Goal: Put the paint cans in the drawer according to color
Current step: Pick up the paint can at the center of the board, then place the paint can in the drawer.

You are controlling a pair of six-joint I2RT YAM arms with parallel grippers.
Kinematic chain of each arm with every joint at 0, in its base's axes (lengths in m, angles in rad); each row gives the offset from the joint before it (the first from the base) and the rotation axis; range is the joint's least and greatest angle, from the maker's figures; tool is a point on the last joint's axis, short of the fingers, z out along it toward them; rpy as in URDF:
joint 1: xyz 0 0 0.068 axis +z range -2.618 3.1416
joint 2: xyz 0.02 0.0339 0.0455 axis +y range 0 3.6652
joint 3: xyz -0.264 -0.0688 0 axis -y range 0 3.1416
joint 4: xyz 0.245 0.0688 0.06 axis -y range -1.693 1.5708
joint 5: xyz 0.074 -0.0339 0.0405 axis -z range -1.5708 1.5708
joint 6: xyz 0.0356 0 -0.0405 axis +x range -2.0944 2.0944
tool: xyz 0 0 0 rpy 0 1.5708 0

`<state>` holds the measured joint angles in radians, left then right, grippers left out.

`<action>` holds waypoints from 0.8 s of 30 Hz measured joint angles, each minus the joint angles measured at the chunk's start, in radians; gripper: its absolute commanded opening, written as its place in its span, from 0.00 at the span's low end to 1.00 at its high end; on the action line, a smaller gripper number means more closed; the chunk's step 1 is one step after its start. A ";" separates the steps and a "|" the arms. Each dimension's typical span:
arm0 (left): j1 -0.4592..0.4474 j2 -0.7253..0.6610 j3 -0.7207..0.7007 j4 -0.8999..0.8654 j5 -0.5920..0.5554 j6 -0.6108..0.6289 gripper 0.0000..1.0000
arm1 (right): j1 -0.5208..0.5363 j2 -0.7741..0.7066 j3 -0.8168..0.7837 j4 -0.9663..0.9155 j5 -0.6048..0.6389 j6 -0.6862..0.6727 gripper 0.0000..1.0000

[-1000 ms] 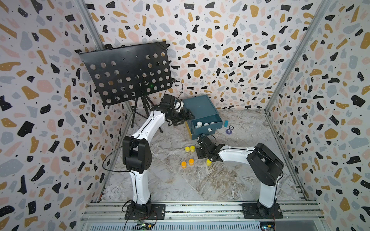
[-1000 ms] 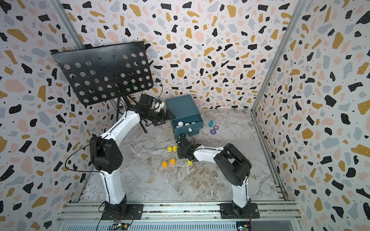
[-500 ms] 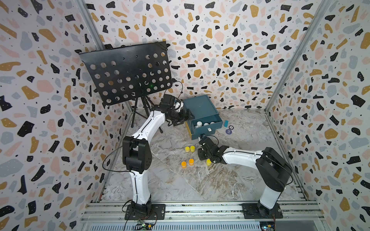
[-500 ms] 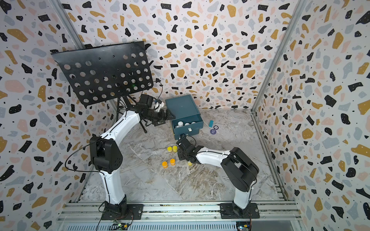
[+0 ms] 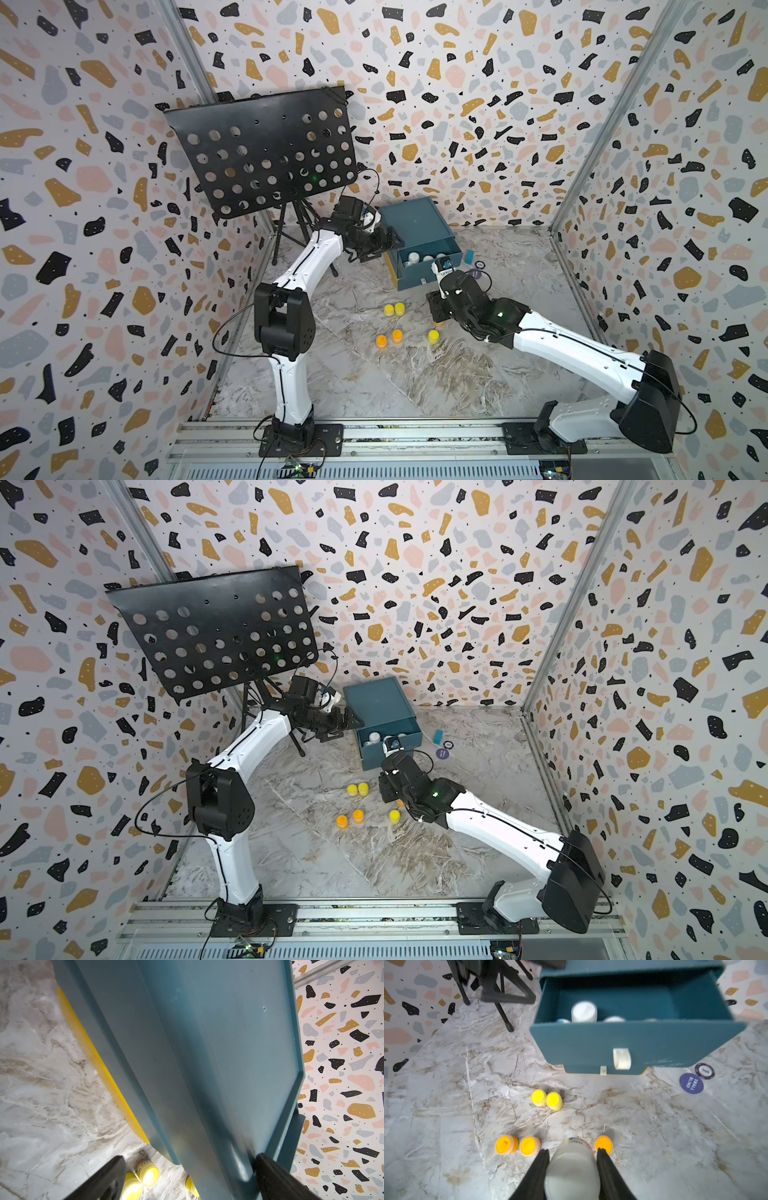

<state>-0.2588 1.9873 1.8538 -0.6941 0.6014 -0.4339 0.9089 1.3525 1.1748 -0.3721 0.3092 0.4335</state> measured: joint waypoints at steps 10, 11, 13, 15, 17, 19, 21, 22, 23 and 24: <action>0.000 0.000 0.000 0.000 0.001 0.000 1.00 | -0.151 0.121 0.400 -0.185 -0.076 -0.057 0.29; 0.000 0.000 0.000 0.000 0.001 0.000 1.00 | -0.170 0.150 0.436 -0.198 -0.092 -0.061 0.29; 0.000 0.000 0.000 0.000 0.001 0.000 1.00 | -0.207 0.214 0.504 -0.224 -0.124 -0.067 0.29; 0.000 0.000 0.000 0.000 0.002 0.000 1.00 | -0.232 0.275 0.550 -0.243 -0.148 -0.074 0.29; 0.000 0.001 0.000 0.000 0.002 0.000 1.00 | -0.242 0.329 0.582 -0.262 -0.170 -0.078 0.29; 0.001 0.001 0.000 0.000 0.002 0.000 1.00 | -0.245 0.385 0.612 -0.276 -0.198 -0.081 0.28; 0.001 0.001 0.000 0.000 0.003 0.000 1.00 | -0.245 0.434 0.637 -0.286 -0.220 -0.083 0.28; 0.001 0.001 0.000 0.000 0.003 0.000 1.00 | -0.245 0.456 0.649 -0.288 -0.228 -0.084 0.27; 0.001 0.001 0.000 -0.003 0.004 -0.001 1.00 | -0.244 0.473 0.665 -0.283 -0.233 -0.084 0.27; 0.001 0.001 0.000 -0.001 0.004 0.000 1.00 | -0.245 0.488 0.677 -0.284 -0.238 -0.084 0.26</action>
<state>-0.2581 1.9881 1.8538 -0.6949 0.6052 -0.4343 0.6643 1.8400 1.8519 -0.6559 0.0711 0.3492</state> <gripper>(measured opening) 0.996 0.372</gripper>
